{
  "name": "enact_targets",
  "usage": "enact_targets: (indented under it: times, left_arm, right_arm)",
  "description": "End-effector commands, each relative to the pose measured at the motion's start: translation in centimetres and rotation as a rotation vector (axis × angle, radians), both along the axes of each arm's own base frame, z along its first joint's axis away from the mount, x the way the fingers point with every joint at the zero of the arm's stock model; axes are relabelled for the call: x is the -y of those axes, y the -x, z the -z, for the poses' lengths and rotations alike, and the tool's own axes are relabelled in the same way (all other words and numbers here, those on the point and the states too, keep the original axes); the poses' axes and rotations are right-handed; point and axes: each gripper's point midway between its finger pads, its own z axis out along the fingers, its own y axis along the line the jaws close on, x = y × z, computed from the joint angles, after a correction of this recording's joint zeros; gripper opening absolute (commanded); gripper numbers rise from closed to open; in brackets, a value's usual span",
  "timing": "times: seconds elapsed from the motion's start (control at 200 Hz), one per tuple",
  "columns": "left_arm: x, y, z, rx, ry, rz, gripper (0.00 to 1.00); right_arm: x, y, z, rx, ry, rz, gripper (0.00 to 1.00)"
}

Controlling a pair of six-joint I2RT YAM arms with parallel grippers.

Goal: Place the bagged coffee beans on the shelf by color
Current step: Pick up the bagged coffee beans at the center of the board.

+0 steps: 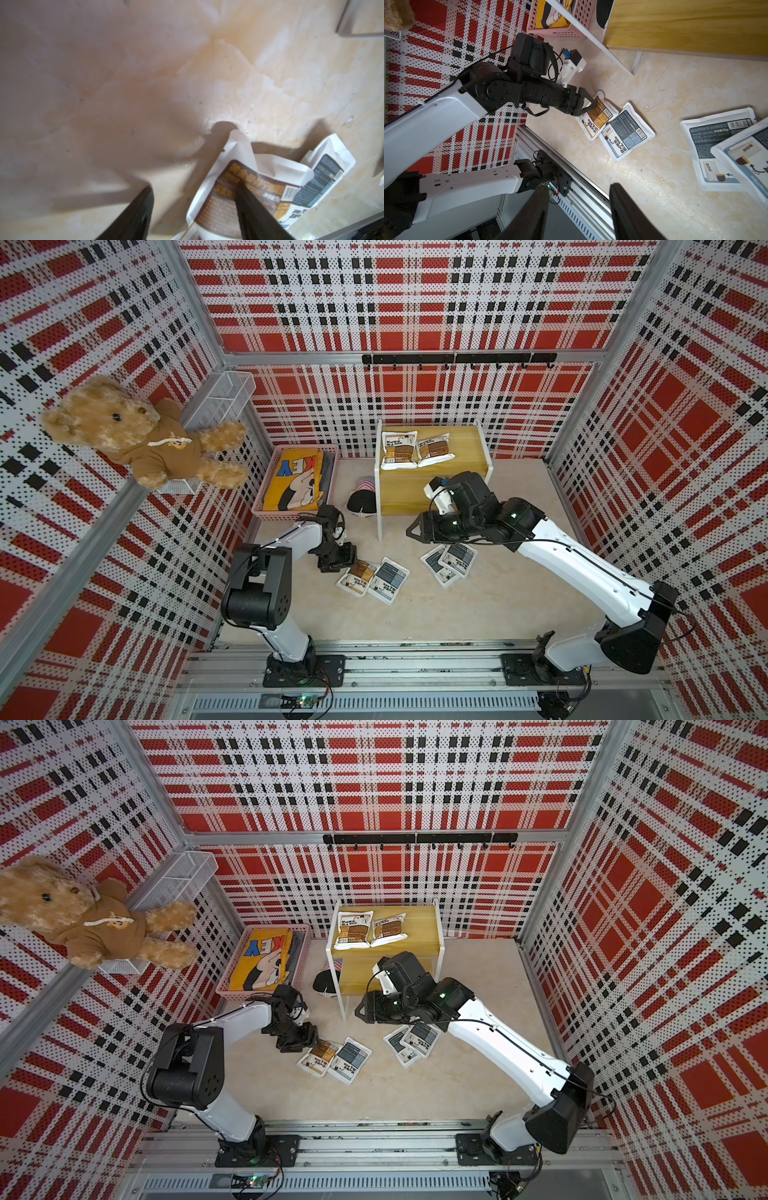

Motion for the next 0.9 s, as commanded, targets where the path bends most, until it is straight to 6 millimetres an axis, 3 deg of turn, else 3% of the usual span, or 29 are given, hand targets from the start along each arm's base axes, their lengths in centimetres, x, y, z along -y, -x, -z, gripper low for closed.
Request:
enact_targets:
  times: [0.0,0.286,0.301,0.321,0.336,0.551,0.892]
  left_arm:
    - [0.5,1.2,0.8,-0.038,0.027,0.007,0.69]
    - [3.0,3.0,-1.0,-0.040,0.209,-0.024,0.70]
    - [3.1,3.2,-1.0,-0.039,0.216,-0.027,0.76]
    - [3.2,3.4,-1.0,-0.043,0.227,-0.033,0.95]
    - [3.2,3.5,-1.0,-0.045,0.234,-0.037,1.00]
    - [2.9,4.9,-0.7,-0.049,0.248,-0.085,0.99]
    - [5.5,7.6,0.1,-0.088,0.366,-0.083,0.99]
  right_arm:
    - [-0.5,-0.4,-1.2,0.035,-0.018,-0.006,0.53]
    - [-0.7,-0.6,-0.5,0.018,-0.016,-0.002,0.54]
    - [-0.7,-0.6,-0.4,0.018,-0.014,-0.003,0.53]
    - [-0.8,-0.6,-0.3,0.017,-0.014,-0.003,0.54]
    - [-0.8,-0.7,-0.2,0.015,-0.013,-0.001,0.53]
    - [-1.3,-0.8,0.4,0.002,-0.018,-0.007,0.54]
    - [-1.4,-0.9,0.8,-0.004,-0.010,-0.007,0.54]
